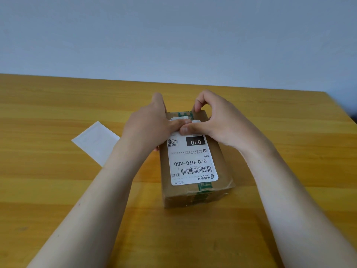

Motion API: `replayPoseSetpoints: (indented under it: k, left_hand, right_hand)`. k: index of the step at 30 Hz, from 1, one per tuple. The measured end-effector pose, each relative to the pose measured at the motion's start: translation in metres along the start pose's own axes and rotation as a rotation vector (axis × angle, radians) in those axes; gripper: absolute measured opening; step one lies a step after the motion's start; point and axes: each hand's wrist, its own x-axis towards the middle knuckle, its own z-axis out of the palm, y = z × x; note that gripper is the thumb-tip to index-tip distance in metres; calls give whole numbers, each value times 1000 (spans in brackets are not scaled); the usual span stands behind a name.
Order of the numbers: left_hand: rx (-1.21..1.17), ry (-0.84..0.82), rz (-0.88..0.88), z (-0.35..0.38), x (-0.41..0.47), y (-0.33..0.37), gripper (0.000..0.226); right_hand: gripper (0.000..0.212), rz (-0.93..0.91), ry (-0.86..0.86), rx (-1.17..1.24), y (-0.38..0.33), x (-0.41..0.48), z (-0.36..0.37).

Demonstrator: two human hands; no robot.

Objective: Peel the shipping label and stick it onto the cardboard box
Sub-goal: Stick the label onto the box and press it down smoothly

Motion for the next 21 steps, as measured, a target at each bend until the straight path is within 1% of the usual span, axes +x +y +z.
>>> replayPoseSetpoints:
  k: [4, 7, 10, 12, 13, 15, 17, 19, 21]
  left_hand:
    - [25, 24, 6, 1, 2, 0, 53]
    - [14, 15, 21, 1, 2, 0, 49]
    - [-80, 52, 57, 0, 4, -2, 40]
    - [-172, 121, 100, 0, 6, -2, 34]
    - [-208, 146, 113, 0, 6, 0, 34]
    - [-255, 166, 143, 2, 6, 4, 42]
    - [-265, 169, 174, 4, 7, 6, 54]
    - [-249, 145, 188, 7, 8, 4, 65]
    - [-243, 107, 195, 10, 10, 1, 69]
  right_hand:
    - [56, -40, 67, -35, 3, 2, 4]
    - [57, -37, 76, -22, 6, 3, 5]
    - [53, -14, 94, 23, 6, 3, 4]
    - [55, 1, 128, 112, 3, 3, 4]
    - [57, 5, 141, 172, 1, 3, 4]
    - [56, 2, 168, 281, -2, 3, 4]
    - [55, 9, 180, 281, -1, 4, 3]
    - [59, 52, 141, 227, 3, 6, 2]
    - [69, 84, 67, 230, 8, 6, 0]
